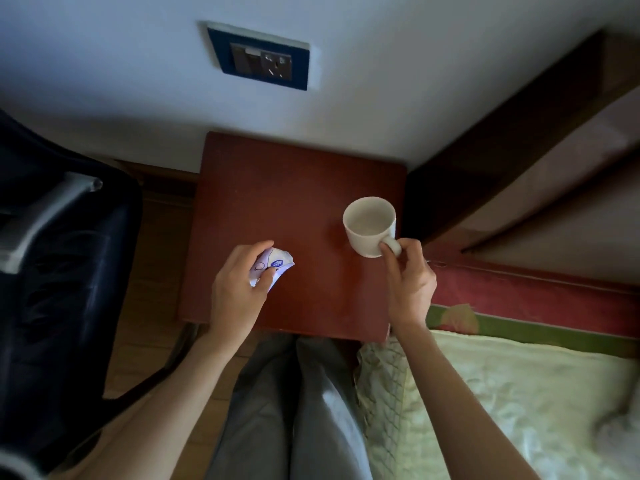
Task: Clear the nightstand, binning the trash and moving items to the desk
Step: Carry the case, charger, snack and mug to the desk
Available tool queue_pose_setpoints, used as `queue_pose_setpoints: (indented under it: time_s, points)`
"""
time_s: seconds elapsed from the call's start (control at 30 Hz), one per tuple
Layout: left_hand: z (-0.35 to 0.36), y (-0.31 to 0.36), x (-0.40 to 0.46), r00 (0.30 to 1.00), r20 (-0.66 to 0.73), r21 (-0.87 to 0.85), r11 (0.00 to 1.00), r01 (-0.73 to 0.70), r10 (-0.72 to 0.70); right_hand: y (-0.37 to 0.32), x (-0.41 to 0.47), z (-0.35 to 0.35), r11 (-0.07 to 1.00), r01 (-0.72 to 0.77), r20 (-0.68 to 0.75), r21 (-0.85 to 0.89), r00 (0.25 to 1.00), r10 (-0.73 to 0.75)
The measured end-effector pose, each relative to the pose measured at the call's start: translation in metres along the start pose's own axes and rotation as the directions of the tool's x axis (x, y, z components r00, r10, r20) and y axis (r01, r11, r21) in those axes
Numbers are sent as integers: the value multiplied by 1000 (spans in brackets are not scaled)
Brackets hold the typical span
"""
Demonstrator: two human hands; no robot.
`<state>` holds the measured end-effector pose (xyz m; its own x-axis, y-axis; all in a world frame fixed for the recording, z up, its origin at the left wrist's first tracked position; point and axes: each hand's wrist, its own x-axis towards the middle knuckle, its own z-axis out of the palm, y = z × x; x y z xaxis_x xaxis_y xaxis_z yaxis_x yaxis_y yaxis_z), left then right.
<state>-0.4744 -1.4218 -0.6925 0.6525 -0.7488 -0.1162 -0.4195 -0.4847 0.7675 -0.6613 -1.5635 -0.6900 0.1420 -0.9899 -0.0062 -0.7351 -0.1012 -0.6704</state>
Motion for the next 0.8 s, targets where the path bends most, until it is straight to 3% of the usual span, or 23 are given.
queue_pose_setpoints:
  time_s: [0.37, 0.63, 0.8]
  points:
    - [-126, 119, -28, 981, -186, -100, 993, -68, 49, -117, -33, -123, 977, 204, -28, 60, 979, -203]
    - [-192, 171, -85, 939, -338, -177, 984, 7, -68, -162, -42, -164, 990, 59, 216, 129, 973, -86]
    - [-202, 185, -132, 883, -427, -219, 970, 108, -195, -178, -50, -181, 968, 146, 416, 203, 882, -221]
